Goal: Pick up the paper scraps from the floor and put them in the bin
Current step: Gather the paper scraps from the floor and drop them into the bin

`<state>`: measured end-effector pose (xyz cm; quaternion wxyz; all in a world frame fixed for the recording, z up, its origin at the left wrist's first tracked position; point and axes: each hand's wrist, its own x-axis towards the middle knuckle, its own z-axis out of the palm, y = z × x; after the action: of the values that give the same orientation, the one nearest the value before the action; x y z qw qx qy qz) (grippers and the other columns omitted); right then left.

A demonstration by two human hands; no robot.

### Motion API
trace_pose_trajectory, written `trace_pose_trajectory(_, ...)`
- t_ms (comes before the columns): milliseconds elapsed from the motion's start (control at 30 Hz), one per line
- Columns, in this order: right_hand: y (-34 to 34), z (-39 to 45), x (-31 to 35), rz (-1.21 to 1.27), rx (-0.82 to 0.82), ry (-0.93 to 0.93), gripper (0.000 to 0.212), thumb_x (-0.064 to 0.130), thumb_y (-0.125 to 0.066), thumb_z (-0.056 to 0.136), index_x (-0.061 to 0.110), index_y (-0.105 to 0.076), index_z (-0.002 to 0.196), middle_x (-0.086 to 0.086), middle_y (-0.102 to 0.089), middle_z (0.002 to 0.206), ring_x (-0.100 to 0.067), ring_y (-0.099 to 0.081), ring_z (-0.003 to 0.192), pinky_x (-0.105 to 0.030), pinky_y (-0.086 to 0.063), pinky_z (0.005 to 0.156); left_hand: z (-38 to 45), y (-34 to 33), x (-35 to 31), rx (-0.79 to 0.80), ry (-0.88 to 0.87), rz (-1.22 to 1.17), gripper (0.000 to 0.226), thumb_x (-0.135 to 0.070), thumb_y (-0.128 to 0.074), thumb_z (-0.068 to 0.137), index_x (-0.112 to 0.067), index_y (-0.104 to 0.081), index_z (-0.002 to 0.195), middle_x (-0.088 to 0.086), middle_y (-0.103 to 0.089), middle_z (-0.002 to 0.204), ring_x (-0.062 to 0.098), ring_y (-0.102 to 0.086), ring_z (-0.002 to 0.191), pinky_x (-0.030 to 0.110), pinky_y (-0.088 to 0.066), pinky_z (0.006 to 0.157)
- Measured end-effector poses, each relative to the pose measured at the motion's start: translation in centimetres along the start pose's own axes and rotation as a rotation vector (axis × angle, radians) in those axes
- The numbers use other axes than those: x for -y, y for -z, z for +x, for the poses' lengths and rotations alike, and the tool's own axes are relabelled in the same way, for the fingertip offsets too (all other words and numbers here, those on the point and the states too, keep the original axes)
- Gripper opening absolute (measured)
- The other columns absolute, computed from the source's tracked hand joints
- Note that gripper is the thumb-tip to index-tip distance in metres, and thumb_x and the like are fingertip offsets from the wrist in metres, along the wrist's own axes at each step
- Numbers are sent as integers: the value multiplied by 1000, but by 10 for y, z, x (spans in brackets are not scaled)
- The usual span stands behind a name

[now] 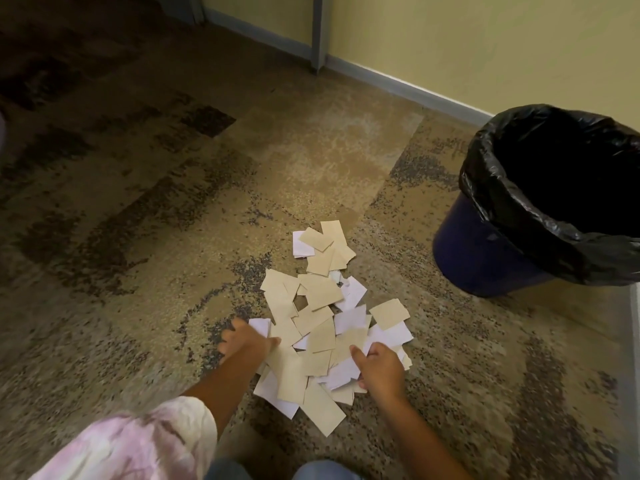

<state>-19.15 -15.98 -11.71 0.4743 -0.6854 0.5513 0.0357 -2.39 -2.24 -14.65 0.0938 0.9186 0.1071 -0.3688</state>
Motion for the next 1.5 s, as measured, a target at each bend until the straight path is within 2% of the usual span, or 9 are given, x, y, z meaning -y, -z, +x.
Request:
trace_pose_trajectory(167,17,-5,0,31,-129,166,39,22,-66,81,21,-36,56,8,-36,45,-9,-35,43,-25,-28,46,-6,-6,-1,20,8,48,104,-57,-70,71,-5,-16,144,18,-24,149,34,-28,137,44,-34,108)
trace_pose_trajectory(333,35,-11,-17,135,-44,113,2,18,-62,89,18,-62,91,4,-64,78,-13,-61,75,-30,-52,67,-10,-5,-2,46,30,-123,89,-44,-70,77,-3,-22,140,20,-34,145,35,-37,133,42,-37,107)
trace_pose_trajectory(433,41,-17,-25,218,-34,117,9,20,-61,90,28,-60,96,12,-68,81,-5,-64,78,-35,-58,71,-13,-4,-4,67,48,-295,79,-34,-64,85,-1,-19,142,21,-30,148,37,-36,134,45,-35,109)
trace_pose_trajectory(600,52,-23,-37,292,-74,56,13,20,-57,93,24,-60,105,11,-66,84,-3,-62,76,-25,-55,54,-24,-6,-2,17,-28,-617,64,-4,-66,84,5,-29,135,28,-41,137,41,-44,125,50,-40,101)
trace_pose_trajectory(800,65,-27,-38,279,-82,14,23,22,-52,96,15,-61,116,3,-65,88,-4,-61,73,-16,-48,44,-43,12,5,-17,-185,-605,64,-3,-68,81,4,-35,136,28,-49,131,42,-50,119,48,-45,94)
trace_pose_trajectory(1033,69,-45,-12,296,-20,41,13,18,-44,100,22,-54,105,1,-66,90,-10,-65,64,-18,-50,46,-68,36,11,-53,-254,-710,61,-5,-66,83,-1,-36,135,25,-49,131,41,-50,118,47,-45,91)
trace_pose_trajectory(1200,73,-68,-2,217,-78,93,13,17,-50,97,18,-61,102,8,-65,74,-7,-62,60,-14,-47,40,-91,55,16,-92,-359,-712,54,-13,-65,86,-4,-39,132,22,-54,125,39,-54,111,40,-45,81)
trace_pose_trajectory(1367,74,-77,18,57,-176,98,30,25,-59,92,0,-65,107,-12,-73,92,-26,-70,75,-45,-59,71,-107,73,20,-228,-472,-522,55,-22,-61,89,-12,-33,136,22,-56,125,41,-55,112,44,-48,82)
trace_pose_trajectory(1500,70,-73,32,14,-215,67,32,32,-59,92,3,-68,104,-9,-71,80,-15,-63,53,-38,-57,67,-106,87,21,-301,-499,-507,52,-20,-58,90,-16,-31,134,24,-58,121,43,-58,106,50,-53,82)
